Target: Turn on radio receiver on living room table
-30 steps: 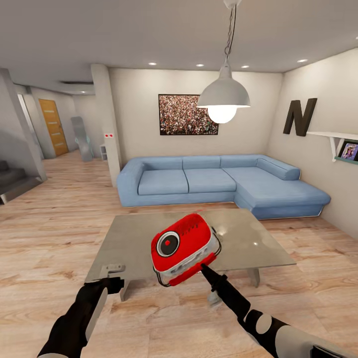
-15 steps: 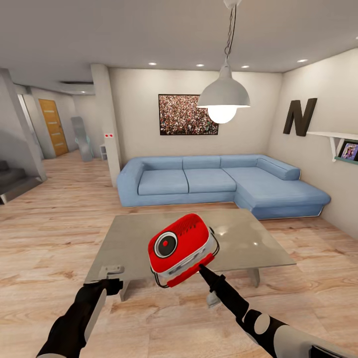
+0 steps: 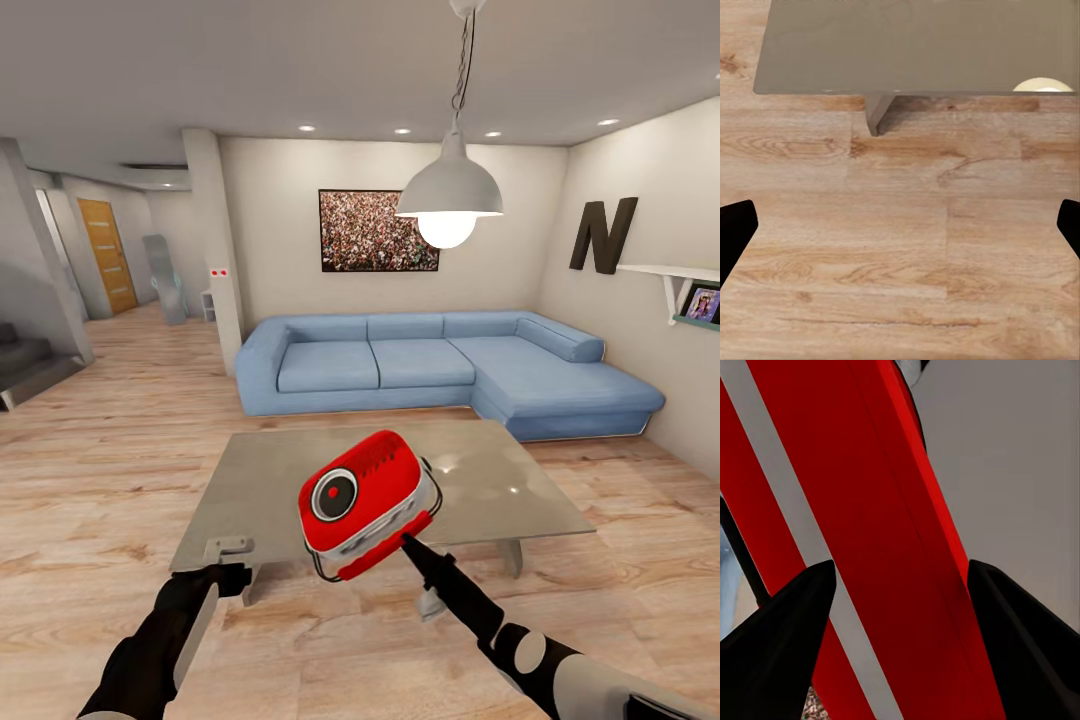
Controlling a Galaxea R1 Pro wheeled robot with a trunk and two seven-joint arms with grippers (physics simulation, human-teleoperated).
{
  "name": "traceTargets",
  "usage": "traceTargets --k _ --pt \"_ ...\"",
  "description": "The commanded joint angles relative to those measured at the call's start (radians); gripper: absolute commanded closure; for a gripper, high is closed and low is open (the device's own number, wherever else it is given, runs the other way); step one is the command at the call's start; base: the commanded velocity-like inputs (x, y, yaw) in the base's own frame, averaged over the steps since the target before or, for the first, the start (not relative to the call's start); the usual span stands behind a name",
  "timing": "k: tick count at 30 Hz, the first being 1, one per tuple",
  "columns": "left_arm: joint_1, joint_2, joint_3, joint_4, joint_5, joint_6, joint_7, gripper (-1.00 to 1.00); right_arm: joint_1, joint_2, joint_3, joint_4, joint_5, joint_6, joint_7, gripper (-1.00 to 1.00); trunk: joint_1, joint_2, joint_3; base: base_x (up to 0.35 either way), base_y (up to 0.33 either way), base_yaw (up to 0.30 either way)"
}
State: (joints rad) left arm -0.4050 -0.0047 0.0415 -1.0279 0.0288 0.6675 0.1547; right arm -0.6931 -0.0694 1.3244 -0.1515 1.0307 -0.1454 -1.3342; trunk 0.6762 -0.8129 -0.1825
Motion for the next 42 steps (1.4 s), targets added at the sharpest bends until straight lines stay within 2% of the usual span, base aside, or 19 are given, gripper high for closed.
traceTargets --k 1,7,9,13,14,16,20,22,36,37,42 --pt "0.0 0.001 0.0 0.0 0.001 0.0 0.0 -1.0 0.0 0.0 -0.009 0.002 0.002 -0.002 -0.001 1.0 0.0 0.0 0.0 0.0 0.0 0.0" --pt "0.0 -0.001 0.0 -0.025 0.006 0.005 -0.005 -1.0 0.0 -0.002 -0.008 0.055 0.008 0.023 -0.002 1.0 0.0 0.0 0.0 0.0 0.0 0.0" --pt "0.0 -0.003 -0.001 -0.064 0.006 0.012 -0.05 -1.0 0.0 -0.021 -0.009 0.074 0.008 0.109 -0.002 1.0 0.0 0.0 0.0 0.0 0.0 0.0" --pt "0.0 -0.003 -0.003 -0.117 0.006 0.035 -0.154 -1.0 0.0 -0.031 -0.01 0.078 0.008 0.14 -0.003 1.0 0.0 0.0 0.0 0.0 0.0 0.0" --pt "0.0 -0.003 -0.006 -0.139 0.006 0.066 -0.198 -1.0 0.0 -0.033 -0.01 0.078 0.008 0.145 -0.005 1.0 0.0 0.0 0.0 0.0 0.0 0.0" --pt "0.0 -0.001 -0.007 -0.175 0.006 0.101 -0.222 -1.0 0.0 -0.033 -0.01 0.078 0.008 0.149 -0.026 1.0 0.0 0.0 0.0 0.0 0.0 0.0" --pt "0.0 0.007 -0.006 -0.287 0.005 0.198 -0.238 -1.0 0.0 -0.033 -0.009 0.078 0.01 0.144 -0.152 1.0 0.0 0.0 0.0 0.0 0.0 0.0" --pt "0.0 0.009 -0.003 -0.309 0.005 0.22 -0.24 -1.0 0.0 -0.031 -0.011 0.077 0.012 0.14 -0.177 1.0 0.0 0.0 0.0 0.0 0.0 0.0" --pt "0.0 0.011 0.0 -0.302 0.003 0.235 -0.241 -1.0 0.0 -0.031 -0.022 0.078 0.005 0.106 -0.192 1.0 0.0 0.0 0.0 0.0 0.0 0.0" --pt "0.0 0.011 0.0 -0.302 0.003 0.235 -0.241 1.0 0.0 -0.033 -0.022 0.079 0.004 0.107 -0.192 1.0 0.0 0.0 0.0 0.0 0.0 0.0" --pt "0.0 0.01 0.0 -0.301 -0.001 0.233 -0.239 1.0 0.0 -0.035 -0.022 0.079 0.004 0.107 -0.192 1.0 0.0 0.0 0.0 0.0 0.0 0.0"
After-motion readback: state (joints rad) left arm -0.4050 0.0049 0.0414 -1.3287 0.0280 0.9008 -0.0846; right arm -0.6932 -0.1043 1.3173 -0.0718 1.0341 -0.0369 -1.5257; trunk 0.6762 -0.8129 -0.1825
